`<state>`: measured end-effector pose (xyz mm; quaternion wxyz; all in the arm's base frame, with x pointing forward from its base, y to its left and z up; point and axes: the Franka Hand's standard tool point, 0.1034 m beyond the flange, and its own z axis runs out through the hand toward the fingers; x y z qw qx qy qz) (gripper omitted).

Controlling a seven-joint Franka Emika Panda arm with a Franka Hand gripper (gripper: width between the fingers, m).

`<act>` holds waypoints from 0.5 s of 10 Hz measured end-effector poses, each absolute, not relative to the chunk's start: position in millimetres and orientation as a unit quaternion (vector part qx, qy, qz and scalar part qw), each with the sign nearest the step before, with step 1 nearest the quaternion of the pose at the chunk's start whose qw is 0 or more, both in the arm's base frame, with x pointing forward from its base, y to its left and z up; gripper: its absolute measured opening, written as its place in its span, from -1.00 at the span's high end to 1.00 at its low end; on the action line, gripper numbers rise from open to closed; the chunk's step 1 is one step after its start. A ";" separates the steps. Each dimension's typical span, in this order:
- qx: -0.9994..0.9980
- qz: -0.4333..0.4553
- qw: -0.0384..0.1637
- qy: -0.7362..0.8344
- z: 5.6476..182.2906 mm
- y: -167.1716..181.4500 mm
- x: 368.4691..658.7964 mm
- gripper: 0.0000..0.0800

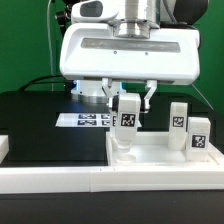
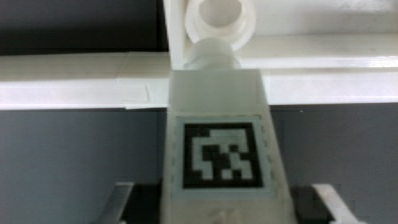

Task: Assemble square table

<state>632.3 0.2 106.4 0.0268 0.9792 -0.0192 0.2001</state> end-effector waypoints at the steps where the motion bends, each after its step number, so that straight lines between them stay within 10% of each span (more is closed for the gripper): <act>1: 0.979 0.201 0.027 -0.018 103.8 3.1 631.5 0.27; 5: 0.980 0.197 0.031 -0.015 92.1 4.2 627.7 0.27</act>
Offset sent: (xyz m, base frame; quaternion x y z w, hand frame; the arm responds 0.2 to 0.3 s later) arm -0.0055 0.0046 -0.0093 0.0020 0.0064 0.0101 0.9999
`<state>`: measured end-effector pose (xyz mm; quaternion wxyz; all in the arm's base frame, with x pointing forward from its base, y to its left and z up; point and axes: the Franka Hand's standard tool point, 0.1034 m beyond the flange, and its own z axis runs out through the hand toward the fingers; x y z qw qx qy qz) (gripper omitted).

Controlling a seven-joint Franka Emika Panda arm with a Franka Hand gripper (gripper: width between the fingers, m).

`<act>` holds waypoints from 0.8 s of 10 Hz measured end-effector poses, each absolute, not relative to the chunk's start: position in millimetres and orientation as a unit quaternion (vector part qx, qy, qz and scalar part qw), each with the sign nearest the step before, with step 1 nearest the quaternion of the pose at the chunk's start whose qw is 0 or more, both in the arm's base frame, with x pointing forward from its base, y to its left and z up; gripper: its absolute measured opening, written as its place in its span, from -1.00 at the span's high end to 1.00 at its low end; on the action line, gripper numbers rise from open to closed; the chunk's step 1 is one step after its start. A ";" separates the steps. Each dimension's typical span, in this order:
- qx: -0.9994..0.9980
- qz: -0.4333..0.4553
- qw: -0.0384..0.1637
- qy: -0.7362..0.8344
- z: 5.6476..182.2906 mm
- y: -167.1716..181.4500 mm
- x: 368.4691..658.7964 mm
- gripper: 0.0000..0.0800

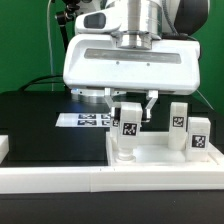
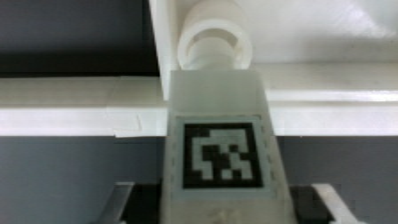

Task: Assemble square table

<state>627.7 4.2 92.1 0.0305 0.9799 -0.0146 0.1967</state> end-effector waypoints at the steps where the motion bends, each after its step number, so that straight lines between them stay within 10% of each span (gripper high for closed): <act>1: 0.980 0.195 0.031 -0.014 89.9 3.9 626.9 0.27; 8: 0.979 0.201 0.037 -0.010 80.5 4.7 624.7 0.27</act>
Offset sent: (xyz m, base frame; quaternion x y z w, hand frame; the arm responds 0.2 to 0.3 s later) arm -0.0018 0.0040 -0.0061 -0.0016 0.0084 0.0032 1.0000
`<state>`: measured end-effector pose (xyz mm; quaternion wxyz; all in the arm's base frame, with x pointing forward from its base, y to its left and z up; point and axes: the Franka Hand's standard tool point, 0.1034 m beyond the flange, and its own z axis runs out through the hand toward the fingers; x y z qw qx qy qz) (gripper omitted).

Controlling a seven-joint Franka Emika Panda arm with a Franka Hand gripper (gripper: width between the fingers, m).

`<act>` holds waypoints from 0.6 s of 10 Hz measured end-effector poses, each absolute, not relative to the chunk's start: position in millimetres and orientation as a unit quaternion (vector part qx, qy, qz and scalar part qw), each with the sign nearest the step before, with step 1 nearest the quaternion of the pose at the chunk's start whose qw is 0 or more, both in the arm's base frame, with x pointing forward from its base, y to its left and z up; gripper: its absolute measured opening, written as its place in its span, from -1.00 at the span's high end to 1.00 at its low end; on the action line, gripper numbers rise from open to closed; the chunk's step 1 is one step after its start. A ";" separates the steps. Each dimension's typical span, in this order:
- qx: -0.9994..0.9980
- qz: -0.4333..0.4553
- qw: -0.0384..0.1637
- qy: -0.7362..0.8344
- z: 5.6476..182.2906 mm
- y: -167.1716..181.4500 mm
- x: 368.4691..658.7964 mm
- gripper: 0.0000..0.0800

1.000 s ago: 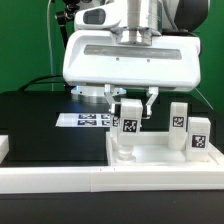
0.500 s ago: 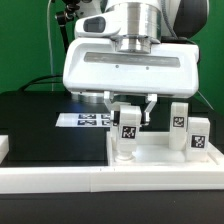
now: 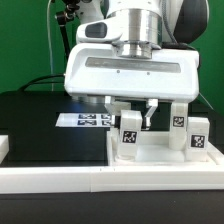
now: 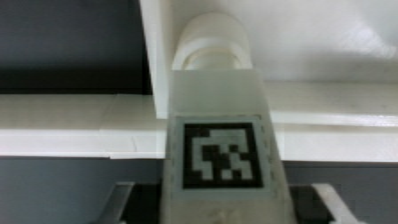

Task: Assemble square table

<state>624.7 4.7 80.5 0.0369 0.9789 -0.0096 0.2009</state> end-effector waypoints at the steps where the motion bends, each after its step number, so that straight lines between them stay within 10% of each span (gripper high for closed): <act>1: 0.978 0.206 0.040 -0.008 80.7 2.0 624.4 0.27; 4: 0.977 0.211 0.042 -0.008 80.8 0.4 623.7 0.27; 6: 0.977 0.211 0.042 -0.008 80.7 0.3 623.6 -0.37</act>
Offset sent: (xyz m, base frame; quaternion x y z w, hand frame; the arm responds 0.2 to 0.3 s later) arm 0.0000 0.0000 0.0000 0.0000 0.0000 0.0000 1.0000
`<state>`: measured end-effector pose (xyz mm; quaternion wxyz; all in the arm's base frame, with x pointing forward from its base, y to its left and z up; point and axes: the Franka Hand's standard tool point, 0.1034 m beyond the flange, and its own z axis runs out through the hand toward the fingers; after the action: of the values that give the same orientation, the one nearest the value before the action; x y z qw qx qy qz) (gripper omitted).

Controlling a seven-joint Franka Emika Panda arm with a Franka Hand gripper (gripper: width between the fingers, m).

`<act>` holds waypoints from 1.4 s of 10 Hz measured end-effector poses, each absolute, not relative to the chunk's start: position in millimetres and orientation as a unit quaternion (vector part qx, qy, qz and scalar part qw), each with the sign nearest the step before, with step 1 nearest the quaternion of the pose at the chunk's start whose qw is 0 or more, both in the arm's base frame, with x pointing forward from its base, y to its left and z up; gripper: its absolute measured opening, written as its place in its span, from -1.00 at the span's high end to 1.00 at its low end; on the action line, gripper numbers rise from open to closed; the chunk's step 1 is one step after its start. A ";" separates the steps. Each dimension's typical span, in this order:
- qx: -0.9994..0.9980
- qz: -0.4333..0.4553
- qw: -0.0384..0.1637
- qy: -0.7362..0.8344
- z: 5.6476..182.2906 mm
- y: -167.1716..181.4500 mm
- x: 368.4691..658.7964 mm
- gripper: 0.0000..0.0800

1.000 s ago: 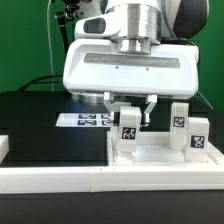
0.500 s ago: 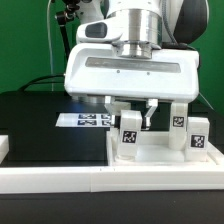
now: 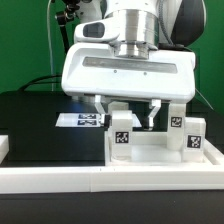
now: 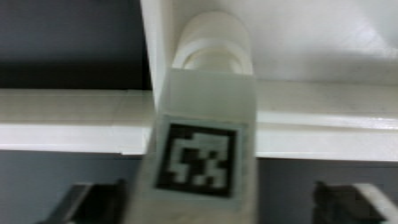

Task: Assemble square table

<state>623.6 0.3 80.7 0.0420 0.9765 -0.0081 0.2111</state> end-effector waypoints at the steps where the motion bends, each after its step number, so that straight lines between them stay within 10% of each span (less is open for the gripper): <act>1: 0.977 0.211 0.042 -0.008 80.7 0.3 623.6 -0.37; 3: 0.977 0.211 0.042 -0.008 80.7 0.2 623.6 -0.61; 14: 0.995 0.096 0.007 -0.026 91.3 -10.2 622.8 -0.62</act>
Offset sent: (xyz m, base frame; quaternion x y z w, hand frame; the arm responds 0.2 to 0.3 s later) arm 0.0000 0.0000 0.0000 0.0000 0.0000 0.0000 1.0000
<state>622.8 -10.2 91.3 0.0074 0.9950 -0.0260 0.0960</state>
